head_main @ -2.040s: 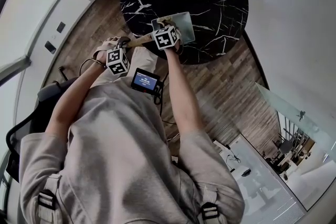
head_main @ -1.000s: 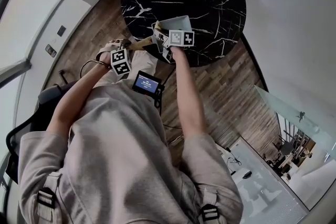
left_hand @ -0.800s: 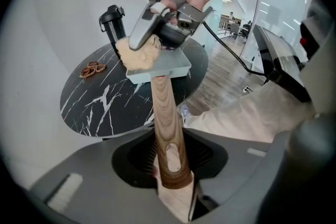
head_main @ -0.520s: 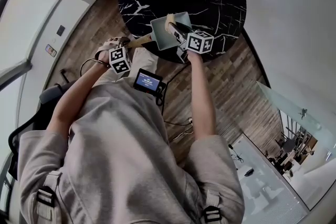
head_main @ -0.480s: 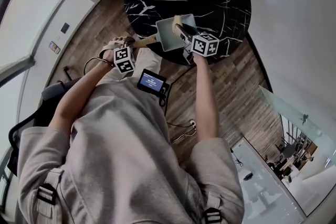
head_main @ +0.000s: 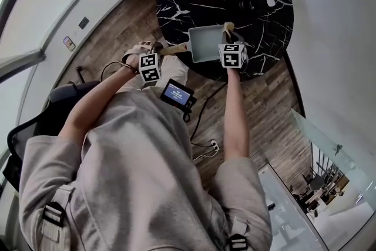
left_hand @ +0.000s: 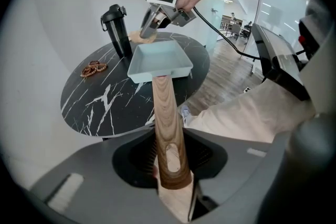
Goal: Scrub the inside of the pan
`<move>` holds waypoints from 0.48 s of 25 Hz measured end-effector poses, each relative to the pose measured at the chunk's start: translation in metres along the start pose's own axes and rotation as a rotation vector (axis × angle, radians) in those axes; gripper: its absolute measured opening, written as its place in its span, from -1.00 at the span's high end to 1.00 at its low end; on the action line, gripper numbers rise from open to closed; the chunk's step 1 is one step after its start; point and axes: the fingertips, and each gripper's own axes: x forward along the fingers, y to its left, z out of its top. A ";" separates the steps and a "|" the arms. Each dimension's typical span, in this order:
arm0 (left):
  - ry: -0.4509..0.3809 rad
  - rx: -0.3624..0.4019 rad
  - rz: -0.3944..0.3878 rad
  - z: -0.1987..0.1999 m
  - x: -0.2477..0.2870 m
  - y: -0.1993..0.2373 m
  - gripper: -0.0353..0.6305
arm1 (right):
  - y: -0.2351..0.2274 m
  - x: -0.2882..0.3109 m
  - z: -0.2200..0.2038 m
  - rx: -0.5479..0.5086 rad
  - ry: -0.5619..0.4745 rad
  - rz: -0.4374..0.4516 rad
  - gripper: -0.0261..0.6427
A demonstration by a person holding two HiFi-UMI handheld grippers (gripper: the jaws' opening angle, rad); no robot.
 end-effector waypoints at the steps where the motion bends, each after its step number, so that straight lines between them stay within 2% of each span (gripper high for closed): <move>1: -0.001 -0.001 -0.001 0.000 0.000 0.000 0.52 | -0.003 0.004 -0.003 -0.016 0.017 -0.018 0.79; 8: 0.004 -0.016 0.009 -0.002 -0.003 0.001 0.53 | 0.006 0.025 -0.009 -0.105 0.096 -0.031 0.79; 12: -0.006 -0.017 0.014 0.002 -0.003 0.004 0.54 | 0.010 0.034 -0.016 -0.087 0.135 -0.030 0.79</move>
